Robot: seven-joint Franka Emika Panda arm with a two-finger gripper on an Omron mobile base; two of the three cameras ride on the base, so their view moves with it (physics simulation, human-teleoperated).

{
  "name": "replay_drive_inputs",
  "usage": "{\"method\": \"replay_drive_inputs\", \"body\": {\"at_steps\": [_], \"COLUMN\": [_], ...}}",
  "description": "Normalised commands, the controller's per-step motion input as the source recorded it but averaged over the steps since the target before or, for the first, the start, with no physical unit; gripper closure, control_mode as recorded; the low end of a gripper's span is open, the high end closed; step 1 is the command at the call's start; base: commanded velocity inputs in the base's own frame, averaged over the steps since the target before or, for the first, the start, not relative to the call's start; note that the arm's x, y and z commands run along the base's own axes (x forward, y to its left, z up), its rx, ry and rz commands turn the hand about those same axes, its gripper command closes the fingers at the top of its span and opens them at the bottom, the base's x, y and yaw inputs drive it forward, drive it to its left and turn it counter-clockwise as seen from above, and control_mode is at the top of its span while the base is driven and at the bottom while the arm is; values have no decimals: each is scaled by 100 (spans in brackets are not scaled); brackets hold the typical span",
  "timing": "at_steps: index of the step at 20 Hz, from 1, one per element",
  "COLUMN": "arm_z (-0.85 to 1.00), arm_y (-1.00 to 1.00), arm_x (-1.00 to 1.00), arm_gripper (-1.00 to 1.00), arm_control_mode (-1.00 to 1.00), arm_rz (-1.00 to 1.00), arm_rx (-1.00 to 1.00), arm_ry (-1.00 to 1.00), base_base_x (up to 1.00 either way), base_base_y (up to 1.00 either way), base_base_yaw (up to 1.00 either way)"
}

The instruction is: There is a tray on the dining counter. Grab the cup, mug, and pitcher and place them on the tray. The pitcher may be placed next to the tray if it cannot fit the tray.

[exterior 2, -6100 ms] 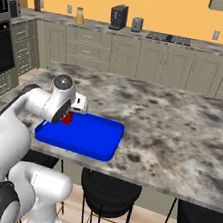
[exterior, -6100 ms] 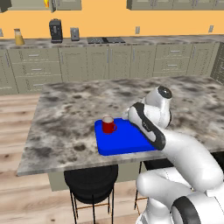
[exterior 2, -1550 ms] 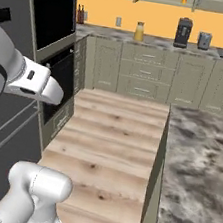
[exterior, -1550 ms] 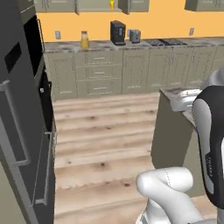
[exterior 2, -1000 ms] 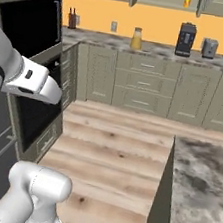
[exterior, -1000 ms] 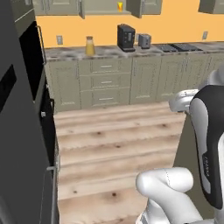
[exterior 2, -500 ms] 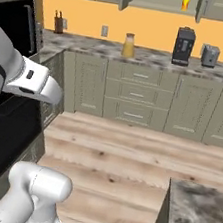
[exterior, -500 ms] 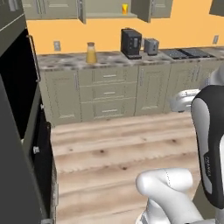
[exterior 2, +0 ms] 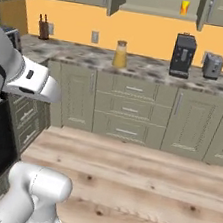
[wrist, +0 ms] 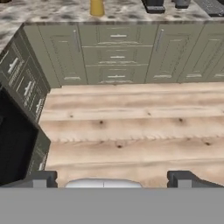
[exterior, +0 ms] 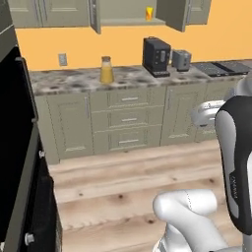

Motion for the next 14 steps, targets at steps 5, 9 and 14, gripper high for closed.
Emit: {"method": "replay_drive_inputs", "body": {"at_steps": [5,9,14], "arm_z": [0,0,0], "arm_y": [0,0,0], "arm_x": [0,0,0], "arm_gripper": [-100,-100,-100], "arm_control_mode": [100,100,100], "arm_rz": [0,0,0], "arm_rx": [0,0,0], "arm_ry": [0,0,0], "base_base_x": [100,100,100], "base_base_y": [-31,-40,-47], "base_base_yaw": [0,0,0]}}
